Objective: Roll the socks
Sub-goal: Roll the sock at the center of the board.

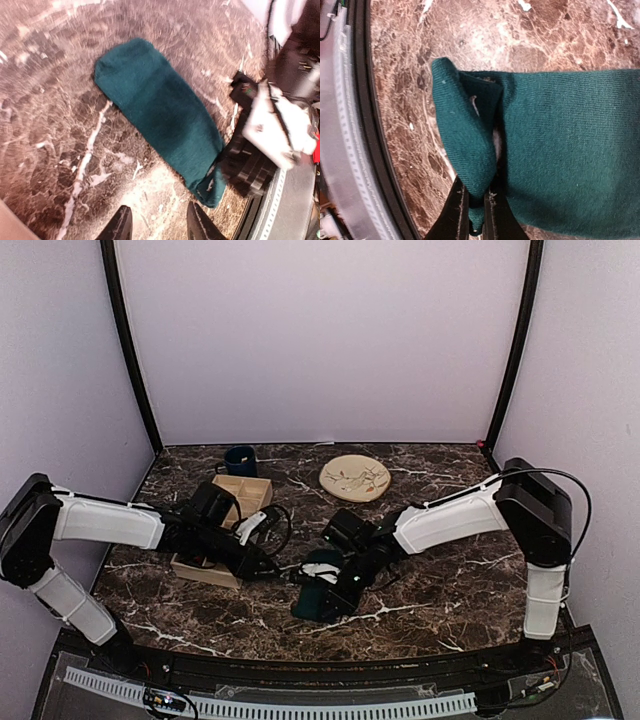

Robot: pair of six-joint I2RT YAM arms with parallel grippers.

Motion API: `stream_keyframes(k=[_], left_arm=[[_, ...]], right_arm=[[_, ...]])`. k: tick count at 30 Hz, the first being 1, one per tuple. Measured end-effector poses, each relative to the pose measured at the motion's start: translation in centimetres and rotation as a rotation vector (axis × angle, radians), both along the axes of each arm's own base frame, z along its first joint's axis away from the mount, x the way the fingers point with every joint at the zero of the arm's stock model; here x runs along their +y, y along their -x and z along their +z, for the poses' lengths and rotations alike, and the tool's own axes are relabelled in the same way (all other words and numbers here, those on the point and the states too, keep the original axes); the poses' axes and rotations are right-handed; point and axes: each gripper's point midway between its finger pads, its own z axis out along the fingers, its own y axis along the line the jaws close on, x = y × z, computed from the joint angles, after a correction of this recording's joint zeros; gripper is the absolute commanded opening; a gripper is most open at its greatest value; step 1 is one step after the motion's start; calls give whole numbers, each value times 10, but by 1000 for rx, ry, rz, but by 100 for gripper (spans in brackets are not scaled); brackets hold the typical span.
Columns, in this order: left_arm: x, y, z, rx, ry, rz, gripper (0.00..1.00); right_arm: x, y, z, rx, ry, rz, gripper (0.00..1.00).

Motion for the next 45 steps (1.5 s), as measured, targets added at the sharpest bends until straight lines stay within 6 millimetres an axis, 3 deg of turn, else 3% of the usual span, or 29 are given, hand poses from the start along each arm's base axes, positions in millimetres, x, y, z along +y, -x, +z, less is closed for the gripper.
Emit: stream_keyframes(k=[6,13,18,27,34,45], left_arm=[[-7,14,17,-146,35,-6,42],[-25,47,21,-295,21,-98,42],[-31,58,21,-377,-9,-146,42],[-42,88,-11,-509,-154,-315,42],[-51,93,-12,-656,-226,-394,43],[-54,82,-24,-805,-337,-484,41]], right_arm=[[-1,-2,0,104,-15,-8,0],[-2,-2,1,184,-29,-11,0],[-3,-3,1,220,-36,-19,0],[-5,-3,1,242,-35,-25,0],[-7,-3,1,254,-30,-29,0],[-8,-2,1,263,-26,-30,0]])
